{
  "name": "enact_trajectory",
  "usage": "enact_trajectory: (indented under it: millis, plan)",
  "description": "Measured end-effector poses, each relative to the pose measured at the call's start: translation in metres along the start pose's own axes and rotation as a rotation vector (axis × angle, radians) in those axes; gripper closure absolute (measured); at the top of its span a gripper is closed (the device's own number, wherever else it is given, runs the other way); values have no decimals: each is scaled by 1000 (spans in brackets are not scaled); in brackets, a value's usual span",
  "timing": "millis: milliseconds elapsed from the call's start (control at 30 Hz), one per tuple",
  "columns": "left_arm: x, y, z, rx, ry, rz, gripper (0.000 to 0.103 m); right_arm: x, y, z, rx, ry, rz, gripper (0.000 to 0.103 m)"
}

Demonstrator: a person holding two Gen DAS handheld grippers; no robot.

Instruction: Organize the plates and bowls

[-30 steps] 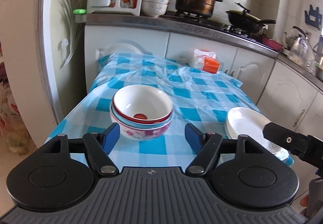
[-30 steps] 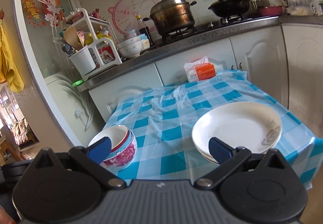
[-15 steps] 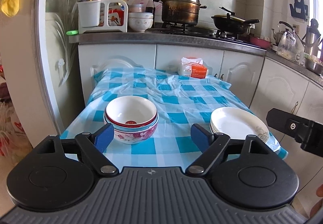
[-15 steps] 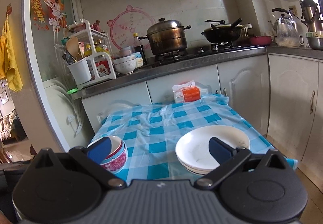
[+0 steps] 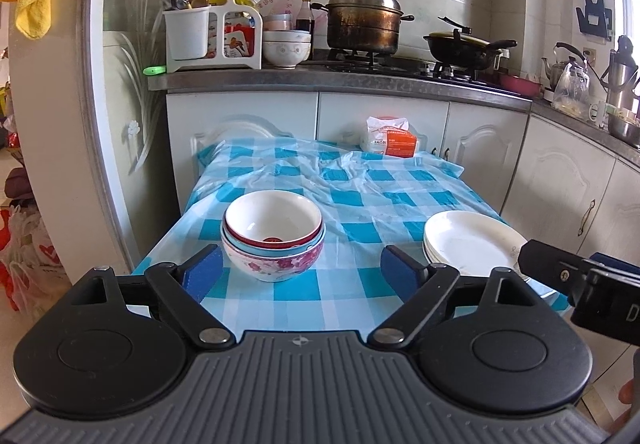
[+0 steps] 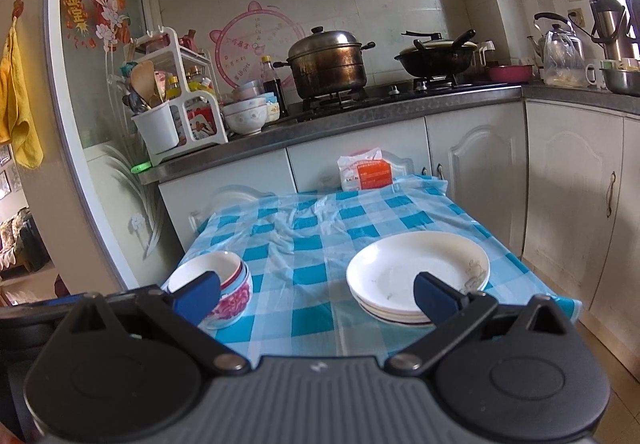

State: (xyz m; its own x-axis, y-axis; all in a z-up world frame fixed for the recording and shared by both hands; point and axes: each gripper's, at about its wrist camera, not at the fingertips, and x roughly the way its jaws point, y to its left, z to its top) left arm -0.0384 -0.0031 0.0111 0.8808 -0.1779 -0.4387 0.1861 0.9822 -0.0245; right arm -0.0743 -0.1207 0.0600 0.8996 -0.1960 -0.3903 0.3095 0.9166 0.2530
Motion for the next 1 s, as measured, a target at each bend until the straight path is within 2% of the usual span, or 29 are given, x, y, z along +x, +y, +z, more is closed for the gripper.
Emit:
enact_trajectory:
  millis: [1000]
  plan:
    - [8, -2, -6, -15, 39, 58, 0, 7, -9, -11, 20, 43, -7, 1]
